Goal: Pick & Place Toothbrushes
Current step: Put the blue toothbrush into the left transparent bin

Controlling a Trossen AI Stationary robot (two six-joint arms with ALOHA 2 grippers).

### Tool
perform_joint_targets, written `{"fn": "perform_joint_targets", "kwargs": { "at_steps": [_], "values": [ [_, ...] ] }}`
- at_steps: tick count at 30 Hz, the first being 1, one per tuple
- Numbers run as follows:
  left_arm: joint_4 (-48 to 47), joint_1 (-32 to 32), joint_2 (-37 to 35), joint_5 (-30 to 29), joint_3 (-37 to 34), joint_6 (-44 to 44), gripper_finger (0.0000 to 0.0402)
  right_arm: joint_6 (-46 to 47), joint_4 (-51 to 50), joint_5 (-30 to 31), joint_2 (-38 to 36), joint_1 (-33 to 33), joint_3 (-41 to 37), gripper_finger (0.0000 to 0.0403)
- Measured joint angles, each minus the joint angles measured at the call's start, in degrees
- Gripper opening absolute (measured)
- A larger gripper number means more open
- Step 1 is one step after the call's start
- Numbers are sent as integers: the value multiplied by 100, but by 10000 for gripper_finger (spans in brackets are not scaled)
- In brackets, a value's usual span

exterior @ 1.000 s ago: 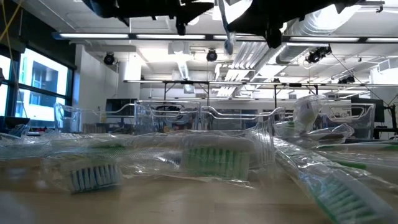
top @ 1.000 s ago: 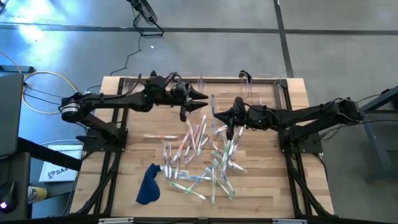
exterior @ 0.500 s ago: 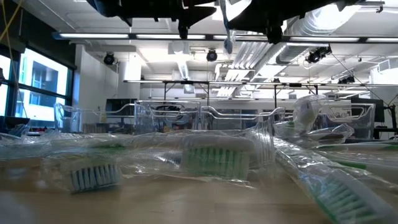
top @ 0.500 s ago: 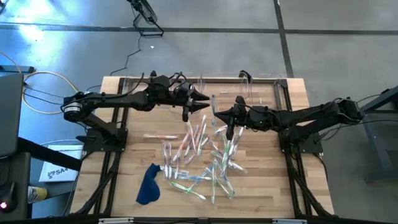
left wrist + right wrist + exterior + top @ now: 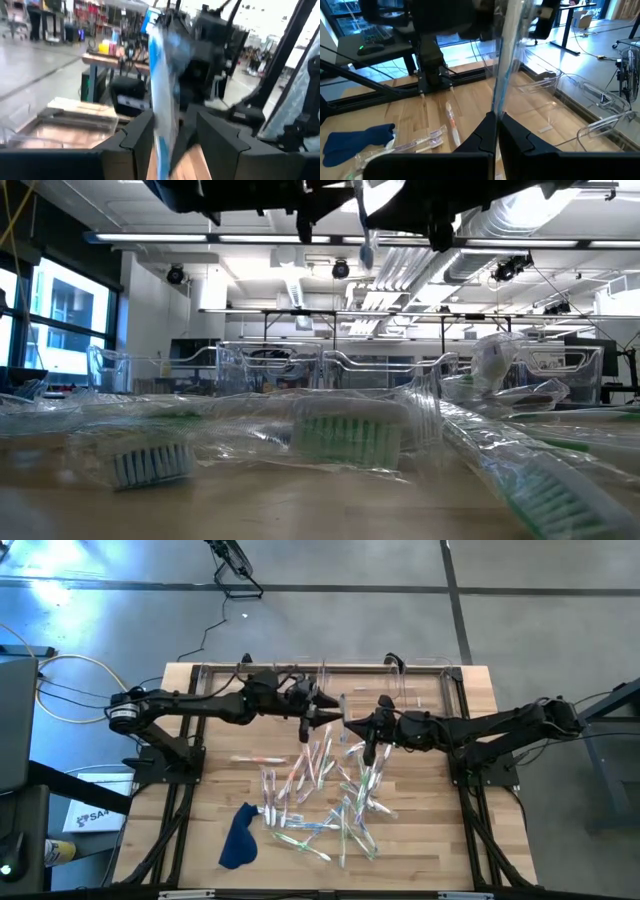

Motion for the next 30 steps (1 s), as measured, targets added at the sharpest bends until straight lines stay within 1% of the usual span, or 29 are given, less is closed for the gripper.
{"fn": "perform_joint_targets", "kwargs": {
  "at_steps": [15,18,26,28,30],
  "values": [
    [39,-44,159,-164,37,-24,145,-15,-4,-30,1,0,0,4],
    [23,-46,156,-164,37,-23,125,-15,-8,-30,1,0,0,4],
    [30,-38,157,-224,37,-23,33,-17,-19,-30,1,-2,0,4],
    [30,-39,157,-266,37,-22,21,-17,-35,-28,1,-2,0,4],
    [21,-39,157,-264,37,-10,17,-9,-49,-26,1,-2,0,4]
  ]
}}
